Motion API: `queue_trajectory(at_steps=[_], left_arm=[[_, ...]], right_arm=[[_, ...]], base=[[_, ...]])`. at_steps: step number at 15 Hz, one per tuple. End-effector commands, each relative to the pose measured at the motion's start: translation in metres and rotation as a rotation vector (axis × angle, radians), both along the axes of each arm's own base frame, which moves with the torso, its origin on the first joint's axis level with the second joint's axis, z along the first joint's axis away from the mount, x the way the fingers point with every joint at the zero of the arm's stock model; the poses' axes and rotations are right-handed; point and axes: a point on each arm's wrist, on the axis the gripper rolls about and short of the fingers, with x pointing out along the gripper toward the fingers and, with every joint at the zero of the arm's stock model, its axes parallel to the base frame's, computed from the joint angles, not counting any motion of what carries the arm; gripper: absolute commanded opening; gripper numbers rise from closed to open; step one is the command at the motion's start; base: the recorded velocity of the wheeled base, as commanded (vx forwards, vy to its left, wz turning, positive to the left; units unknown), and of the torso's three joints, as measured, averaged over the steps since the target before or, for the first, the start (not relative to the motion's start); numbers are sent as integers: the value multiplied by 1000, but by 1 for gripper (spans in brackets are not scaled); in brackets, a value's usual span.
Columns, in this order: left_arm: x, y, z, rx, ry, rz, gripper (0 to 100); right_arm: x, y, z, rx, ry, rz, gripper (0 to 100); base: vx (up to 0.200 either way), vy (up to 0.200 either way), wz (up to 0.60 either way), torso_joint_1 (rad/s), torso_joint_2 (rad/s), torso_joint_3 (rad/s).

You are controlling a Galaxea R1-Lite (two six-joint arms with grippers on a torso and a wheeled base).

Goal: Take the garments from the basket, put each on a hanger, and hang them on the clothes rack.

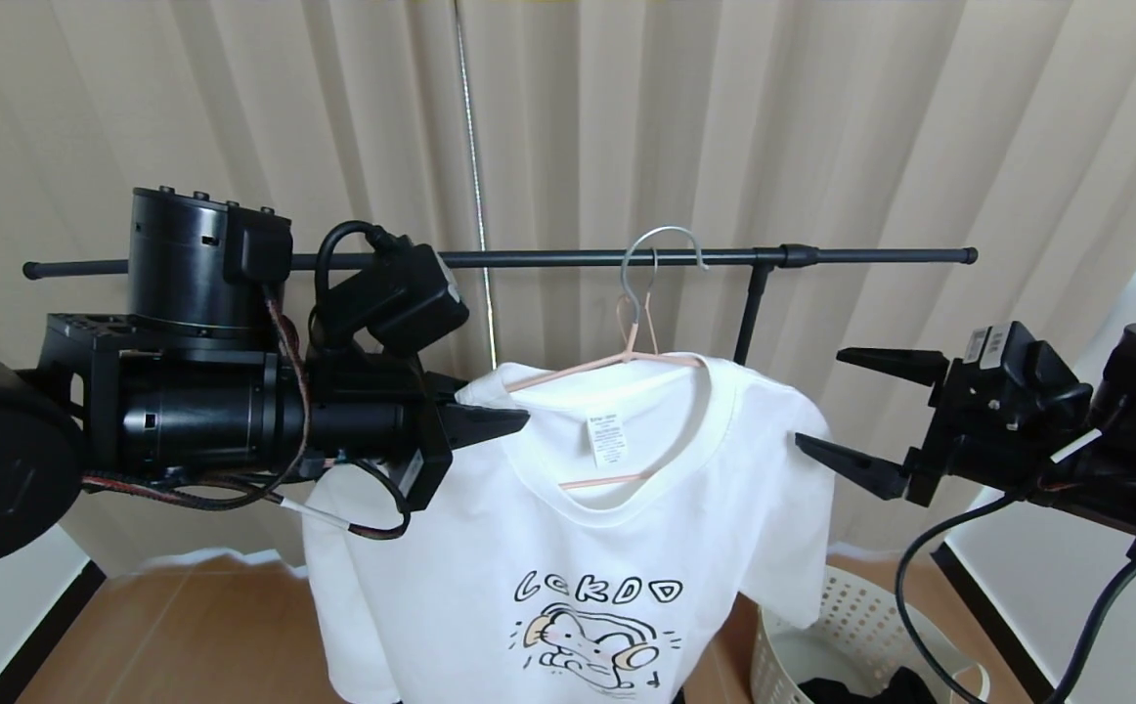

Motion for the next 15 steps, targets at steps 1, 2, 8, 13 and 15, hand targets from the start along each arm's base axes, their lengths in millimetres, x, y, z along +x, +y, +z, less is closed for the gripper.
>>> queue_trajectory(at_steps=[1, 2, 8, 13, 15], left_arm=[[-2, 2, 3, -6, -11, 3, 0], [-3, 2, 4, -8, -17, 5, 0], [-3, 4, 8, -14, -43, 28, 0], [-7, 6, 11, -29, -35, 37, 0], [-8, 7, 10, -28, -32, 36, 0]], right_arm=[[4, -2, -11, -18, 25, -6, 100], [4, -2, -13, -35, 17, -1, 100], [10, -8, -32, -157, -38, 5, 100], [12, -8, -35, -158, -27, 6, 100], [11, -8, -35, -158, -27, 6, 0]], base=[[0, 0, 0, 0, 0, 0], [0, 0, 0, 0, 0, 0], [0, 0, 0, 0, 0, 0], [0, 0, 0, 0, 0, 0], [0, 0, 0, 0, 0, 0]])
